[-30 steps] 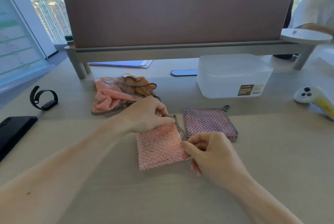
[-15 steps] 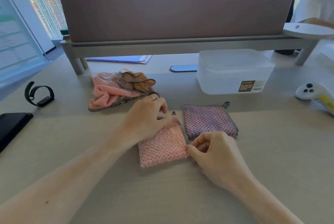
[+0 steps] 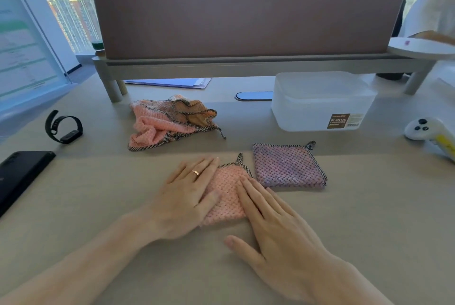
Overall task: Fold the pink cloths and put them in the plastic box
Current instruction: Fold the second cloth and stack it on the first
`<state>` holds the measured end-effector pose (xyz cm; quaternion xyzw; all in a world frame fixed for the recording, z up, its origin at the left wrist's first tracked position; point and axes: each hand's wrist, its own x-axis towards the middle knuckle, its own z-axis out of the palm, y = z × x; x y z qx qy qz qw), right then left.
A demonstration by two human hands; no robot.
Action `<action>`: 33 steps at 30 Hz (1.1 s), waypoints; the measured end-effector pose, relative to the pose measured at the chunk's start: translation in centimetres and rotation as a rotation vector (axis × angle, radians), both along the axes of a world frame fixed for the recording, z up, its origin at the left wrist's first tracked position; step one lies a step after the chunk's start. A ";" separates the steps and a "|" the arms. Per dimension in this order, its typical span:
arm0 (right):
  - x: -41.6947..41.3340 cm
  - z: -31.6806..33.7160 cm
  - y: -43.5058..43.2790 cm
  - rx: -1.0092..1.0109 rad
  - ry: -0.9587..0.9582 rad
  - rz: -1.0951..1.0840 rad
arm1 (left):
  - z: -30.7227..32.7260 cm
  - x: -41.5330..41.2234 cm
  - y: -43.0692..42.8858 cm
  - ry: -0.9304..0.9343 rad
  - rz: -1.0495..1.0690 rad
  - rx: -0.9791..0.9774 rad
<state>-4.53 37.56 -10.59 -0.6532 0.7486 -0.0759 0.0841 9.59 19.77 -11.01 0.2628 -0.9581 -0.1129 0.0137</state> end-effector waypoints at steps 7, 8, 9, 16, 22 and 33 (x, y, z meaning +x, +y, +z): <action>0.3 0.1 -0.1 0.021 0.027 -0.002 | 5.0 -2.8 -3.1 -0.011 0.256 0.245; 0.3 0.1 -0.1 0.017 0.022 -0.003 | 5.5 -3.4 -3.0 -0.052 0.248 0.292; 0.3 0.1 -0.1 0.015 0.017 -0.002 | 6.0 -3.9 -2.8 -0.075 0.230 0.347; -1.4 2.2 -0.6 -0.381 -0.461 -0.169 | 11.4 -4.7 -1.1 0.114 0.062 0.526; -7.4 7.1 -3.6 -0.480 -1.265 -0.373 | 16.6 -7.8 0.6 0.292 -0.016 0.868; -15.5 4.1 -3.2 -0.423 -0.962 -0.637 | 5.9 -15.6 0.2 0.594 0.498 0.877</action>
